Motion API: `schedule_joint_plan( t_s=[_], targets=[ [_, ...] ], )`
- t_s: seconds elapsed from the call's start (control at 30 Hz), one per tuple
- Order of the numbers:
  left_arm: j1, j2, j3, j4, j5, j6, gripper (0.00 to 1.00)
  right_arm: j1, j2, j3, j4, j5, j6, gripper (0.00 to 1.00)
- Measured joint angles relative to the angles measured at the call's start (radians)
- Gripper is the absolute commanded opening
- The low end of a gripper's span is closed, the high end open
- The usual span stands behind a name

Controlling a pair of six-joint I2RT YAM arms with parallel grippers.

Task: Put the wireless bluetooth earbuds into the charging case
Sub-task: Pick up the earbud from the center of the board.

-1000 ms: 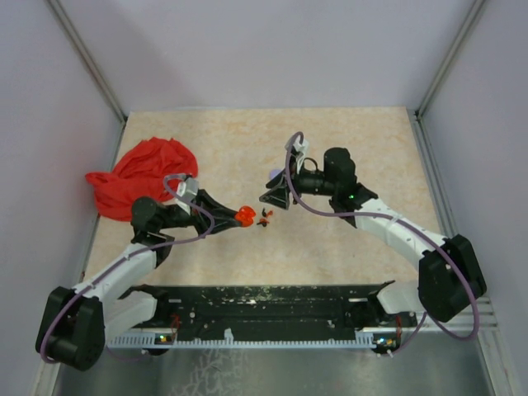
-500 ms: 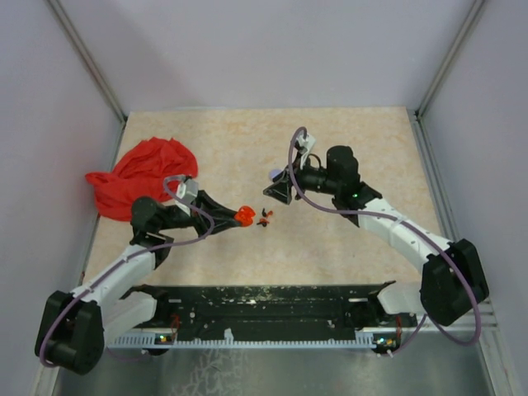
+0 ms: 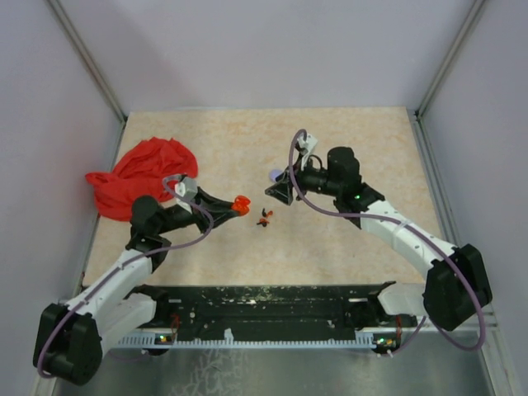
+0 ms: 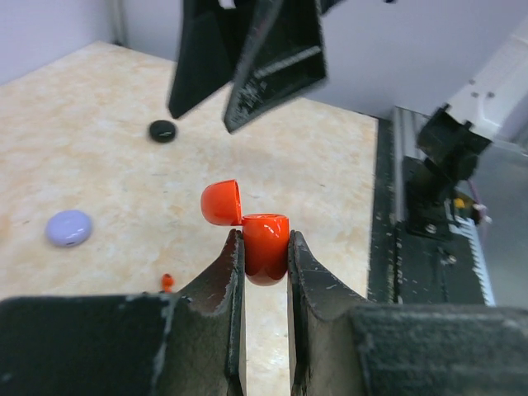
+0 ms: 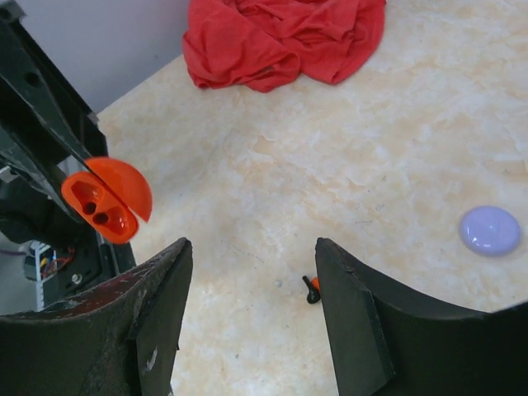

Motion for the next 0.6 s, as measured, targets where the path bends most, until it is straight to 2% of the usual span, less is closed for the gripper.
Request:
schedule_joint_plan(
  t_s=[0.13, 0.33, 0.6],
  targets=[
    [0.018, -0.046, 0.0, -0.079, -0.139, 0.052, 0.01, 0.04, 0.054, 0.017, -0.072, 0.096, -0.039, 0.56],
    [0.05, -0.113, 0.0, -0.161, -0.335, 0.103, 0.01, 0.099, 0.206, 0.057, -0.187, 0.269, -0.071, 0.44],
    [0.064, -0.151, 0.0, -0.192, -0.439, 0.127, 0.01, 0.134, 0.404, 0.143, -0.285, 0.467, -0.061, 0.32]
  ],
)
